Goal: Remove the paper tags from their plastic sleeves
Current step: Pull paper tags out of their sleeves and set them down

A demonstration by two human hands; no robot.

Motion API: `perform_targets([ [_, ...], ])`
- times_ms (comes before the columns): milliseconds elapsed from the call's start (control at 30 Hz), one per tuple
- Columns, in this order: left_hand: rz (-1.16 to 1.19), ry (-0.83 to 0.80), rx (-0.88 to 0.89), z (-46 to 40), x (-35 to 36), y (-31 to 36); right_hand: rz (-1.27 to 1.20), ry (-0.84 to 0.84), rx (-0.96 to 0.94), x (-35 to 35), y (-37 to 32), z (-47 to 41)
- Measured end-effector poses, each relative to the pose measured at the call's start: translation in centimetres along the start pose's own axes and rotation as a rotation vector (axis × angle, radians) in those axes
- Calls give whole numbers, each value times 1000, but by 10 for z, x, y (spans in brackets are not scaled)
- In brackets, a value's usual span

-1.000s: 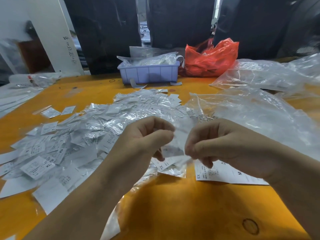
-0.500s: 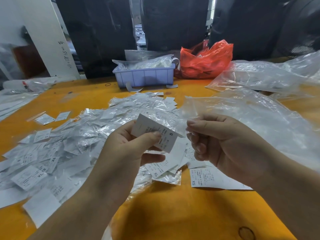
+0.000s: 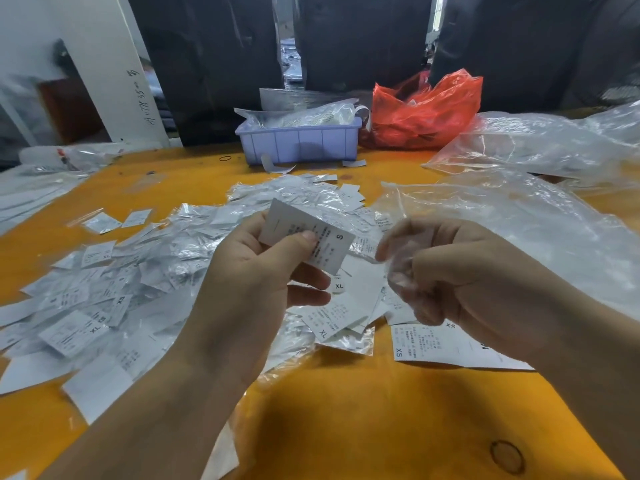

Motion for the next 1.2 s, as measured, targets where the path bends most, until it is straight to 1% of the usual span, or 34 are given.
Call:
perform_targets([
  [167, -38, 5, 32, 1, 1, 1, 48, -118, 58, 12, 1, 3],
  [333, -54, 16, 67, 2, 0, 4, 177, -196, 17, 16, 4, 3],
  [533, -67, -15, 94, 4, 2, 7, 228, -247, 13, 23, 6, 3],
  [767, -61, -70, 75, 6, 9, 7, 213, -283, -2, 24, 6, 4],
  [1200, -102, -152, 80, 9, 14, 8, 161, -276, 16, 20, 9, 3],
])
Point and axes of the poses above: each hand's wrist, its own z-axis away from the middle knuckle, its own x-axis out of the palm, y = z × x, the point moved 4 cm from there along -z, towards the middle knuckle, and after that the axes turned 3 degrees about y, right-handed, at the moved point
